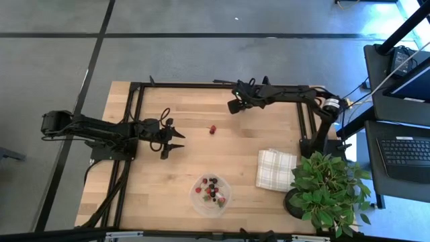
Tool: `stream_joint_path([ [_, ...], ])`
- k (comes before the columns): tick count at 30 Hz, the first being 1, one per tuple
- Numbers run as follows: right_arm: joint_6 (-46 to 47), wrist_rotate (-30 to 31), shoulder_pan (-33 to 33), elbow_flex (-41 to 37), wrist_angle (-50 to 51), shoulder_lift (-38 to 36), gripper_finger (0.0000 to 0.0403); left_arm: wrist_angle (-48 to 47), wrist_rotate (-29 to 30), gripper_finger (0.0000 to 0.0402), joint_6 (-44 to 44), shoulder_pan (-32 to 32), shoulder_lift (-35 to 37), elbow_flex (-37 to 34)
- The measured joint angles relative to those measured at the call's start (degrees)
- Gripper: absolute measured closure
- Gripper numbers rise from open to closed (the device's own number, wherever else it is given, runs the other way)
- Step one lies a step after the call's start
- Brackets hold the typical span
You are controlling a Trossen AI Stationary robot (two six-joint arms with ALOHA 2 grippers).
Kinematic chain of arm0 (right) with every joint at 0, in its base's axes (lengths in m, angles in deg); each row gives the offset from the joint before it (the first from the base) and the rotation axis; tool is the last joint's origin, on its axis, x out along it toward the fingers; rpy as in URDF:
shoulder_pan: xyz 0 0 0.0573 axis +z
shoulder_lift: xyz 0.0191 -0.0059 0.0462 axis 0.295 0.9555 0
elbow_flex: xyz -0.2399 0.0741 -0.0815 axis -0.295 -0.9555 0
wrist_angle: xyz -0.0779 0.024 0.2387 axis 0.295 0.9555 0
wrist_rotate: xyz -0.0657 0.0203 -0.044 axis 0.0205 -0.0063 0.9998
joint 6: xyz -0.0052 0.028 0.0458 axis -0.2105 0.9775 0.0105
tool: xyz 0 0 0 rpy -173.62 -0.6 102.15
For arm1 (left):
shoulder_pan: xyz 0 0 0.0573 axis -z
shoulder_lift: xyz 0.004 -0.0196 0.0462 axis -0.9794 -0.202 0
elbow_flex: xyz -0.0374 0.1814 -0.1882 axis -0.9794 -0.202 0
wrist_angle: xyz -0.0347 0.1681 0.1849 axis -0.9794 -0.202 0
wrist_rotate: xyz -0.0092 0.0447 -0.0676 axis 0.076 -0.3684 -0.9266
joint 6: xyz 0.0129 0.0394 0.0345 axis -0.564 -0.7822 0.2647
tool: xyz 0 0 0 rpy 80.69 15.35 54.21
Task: Pick and placing Produce into tupperware
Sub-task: Put the blackberry in the bottom transparent bin
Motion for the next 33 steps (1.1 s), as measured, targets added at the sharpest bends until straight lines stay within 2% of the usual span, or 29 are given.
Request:
stream_joint_path([
  [12,1.3,0.9,-0.7,0.0,0.5,7.2,0.0148,0.0,0.0,0.0217,0.0,0.0,0.0,0.0],
  [33,-0.2,0.9,-1.2,0.1,-0.5,8.5,0.0148,0.0,0.0,0.0217,0.0,0.0,0.0,0.0],
])
